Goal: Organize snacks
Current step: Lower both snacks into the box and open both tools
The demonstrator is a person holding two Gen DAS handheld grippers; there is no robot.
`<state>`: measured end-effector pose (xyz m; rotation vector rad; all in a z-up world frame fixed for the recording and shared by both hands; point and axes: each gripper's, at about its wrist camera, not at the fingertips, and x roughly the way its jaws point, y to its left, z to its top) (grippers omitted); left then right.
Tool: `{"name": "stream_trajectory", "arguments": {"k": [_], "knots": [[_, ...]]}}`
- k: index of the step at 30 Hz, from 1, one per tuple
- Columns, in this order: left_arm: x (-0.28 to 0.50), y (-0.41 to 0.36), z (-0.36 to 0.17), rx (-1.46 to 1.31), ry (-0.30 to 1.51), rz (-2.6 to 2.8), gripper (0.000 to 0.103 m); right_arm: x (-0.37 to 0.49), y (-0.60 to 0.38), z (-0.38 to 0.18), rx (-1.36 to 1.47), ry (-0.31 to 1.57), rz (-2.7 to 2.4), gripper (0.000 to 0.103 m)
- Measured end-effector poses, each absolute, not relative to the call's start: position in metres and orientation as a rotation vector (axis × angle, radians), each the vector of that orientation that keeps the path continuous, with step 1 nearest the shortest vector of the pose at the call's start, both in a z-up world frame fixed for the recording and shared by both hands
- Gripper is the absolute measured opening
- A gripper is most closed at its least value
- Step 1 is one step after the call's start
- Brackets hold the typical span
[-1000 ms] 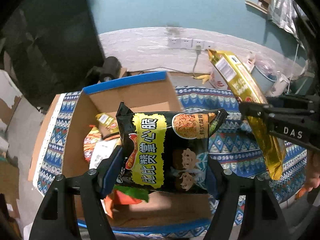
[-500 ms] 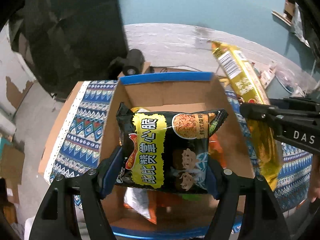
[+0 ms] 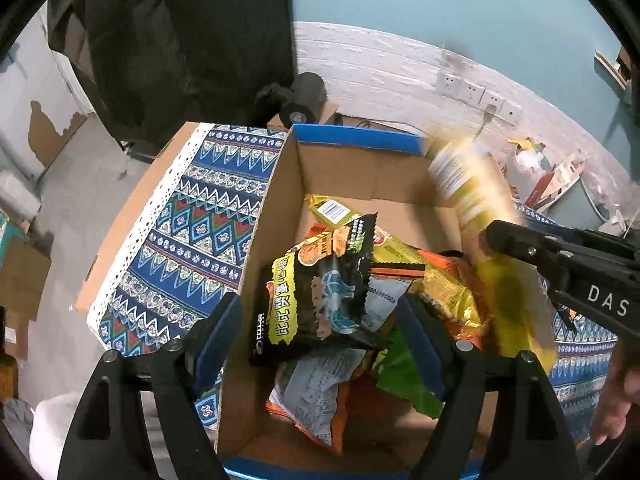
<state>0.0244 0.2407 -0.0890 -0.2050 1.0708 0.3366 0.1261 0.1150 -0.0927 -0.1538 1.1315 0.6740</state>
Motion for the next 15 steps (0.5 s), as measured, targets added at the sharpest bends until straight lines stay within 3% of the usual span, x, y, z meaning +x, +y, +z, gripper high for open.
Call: {"name": "stream_trajectory", "arguments": {"k": [3,6,15], "knots": [[0.026,0.236,-0.086,-0.193,1.064,0.332,0.080,0.126,0.110,-0.087,-0.162,1.109,0.657,0.033],[0.027,0.230,-0.084,-0.199,1.057,0.319,0.080,0.128,0.101,-0.082,-0.156,1.096,0.643,0.048],[0.040,0.195,-0.079,-0.203,1.063,0.236,0.080,0.133,0.052,-0.081,-0.154,1.098,0.569,0.060]]}}
